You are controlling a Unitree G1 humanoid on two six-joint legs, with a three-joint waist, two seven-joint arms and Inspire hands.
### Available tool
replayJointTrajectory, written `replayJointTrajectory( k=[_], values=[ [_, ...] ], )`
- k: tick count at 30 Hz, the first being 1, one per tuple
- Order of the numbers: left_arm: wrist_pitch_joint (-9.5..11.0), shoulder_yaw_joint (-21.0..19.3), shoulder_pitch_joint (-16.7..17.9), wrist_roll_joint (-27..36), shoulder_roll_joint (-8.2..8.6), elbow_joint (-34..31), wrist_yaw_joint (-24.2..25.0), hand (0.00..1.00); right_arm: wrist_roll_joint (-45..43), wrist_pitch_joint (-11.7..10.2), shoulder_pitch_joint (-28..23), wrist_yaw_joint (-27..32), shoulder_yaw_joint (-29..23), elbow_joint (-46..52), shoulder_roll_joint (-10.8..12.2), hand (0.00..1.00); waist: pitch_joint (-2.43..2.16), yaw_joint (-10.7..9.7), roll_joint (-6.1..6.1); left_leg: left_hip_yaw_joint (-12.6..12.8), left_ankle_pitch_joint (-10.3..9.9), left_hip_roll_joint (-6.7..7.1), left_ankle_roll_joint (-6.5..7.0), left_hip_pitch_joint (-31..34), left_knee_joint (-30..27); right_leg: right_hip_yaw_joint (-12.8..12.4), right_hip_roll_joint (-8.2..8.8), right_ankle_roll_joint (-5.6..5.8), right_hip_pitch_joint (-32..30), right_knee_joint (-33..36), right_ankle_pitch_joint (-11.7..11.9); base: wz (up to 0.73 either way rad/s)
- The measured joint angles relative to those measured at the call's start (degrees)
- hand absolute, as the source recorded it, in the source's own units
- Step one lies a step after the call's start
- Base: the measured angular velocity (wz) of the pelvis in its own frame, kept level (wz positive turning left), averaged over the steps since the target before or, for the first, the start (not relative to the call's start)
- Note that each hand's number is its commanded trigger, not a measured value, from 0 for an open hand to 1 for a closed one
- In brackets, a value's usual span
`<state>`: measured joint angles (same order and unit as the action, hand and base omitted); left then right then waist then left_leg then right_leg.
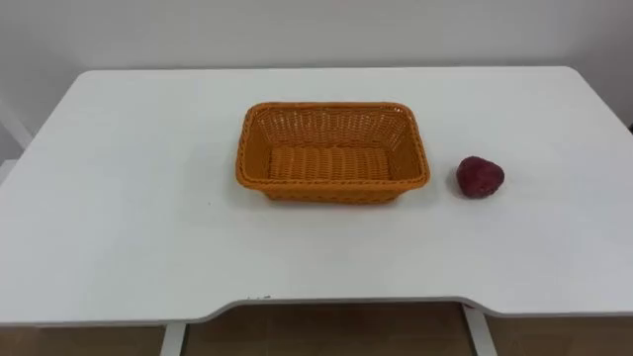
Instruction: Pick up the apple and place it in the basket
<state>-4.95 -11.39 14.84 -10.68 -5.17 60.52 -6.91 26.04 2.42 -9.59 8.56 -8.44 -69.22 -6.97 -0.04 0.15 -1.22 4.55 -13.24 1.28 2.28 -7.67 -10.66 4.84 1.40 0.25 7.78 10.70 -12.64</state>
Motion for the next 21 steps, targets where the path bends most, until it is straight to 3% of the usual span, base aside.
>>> replayJointTrajectory(
  k=[10,14,21],
  values=[
    [1.8,-1.1,-0.6,6.3,0.01,2.6,-0.4,0.0,5.3,0.0,-0.6,-2.4,0.0,-0.1,0.0,0.0,0.05,-0.1,0.04,0.3,-0.1,-0.22,-0.08,0.4,0.2,0.2,-0.18,-0.13,-0.4,0.1,0.2,-0.01],
    [2.8,-2.5,-0.3,6.7,0.02,3.6,-0.6,0.0,12.4,0.0,0.3,-0.4,-5.2,-0.1,0.0,0.0,0.11,-0.2,0.18,0.4,-0.3,-0.38,-0.23,0.2,0.2,-0.1,-0.43,-0.17,-0.1,-0.1,0.2,0.0],
    [2.8,-4.5,0.6,6.6,-0.58,3.7,-1.6,0.0,24.8,-0.7,1.2,9.9,-15.3,7.7,-0.3,0.0,0.24,-1.6,0.49,1.0,-0.3,-0.47,-0.31,0.0,0.0,-0.8,-0.55,-0.25,-0.2,0.1,0.2,-0.03]
  ],
)
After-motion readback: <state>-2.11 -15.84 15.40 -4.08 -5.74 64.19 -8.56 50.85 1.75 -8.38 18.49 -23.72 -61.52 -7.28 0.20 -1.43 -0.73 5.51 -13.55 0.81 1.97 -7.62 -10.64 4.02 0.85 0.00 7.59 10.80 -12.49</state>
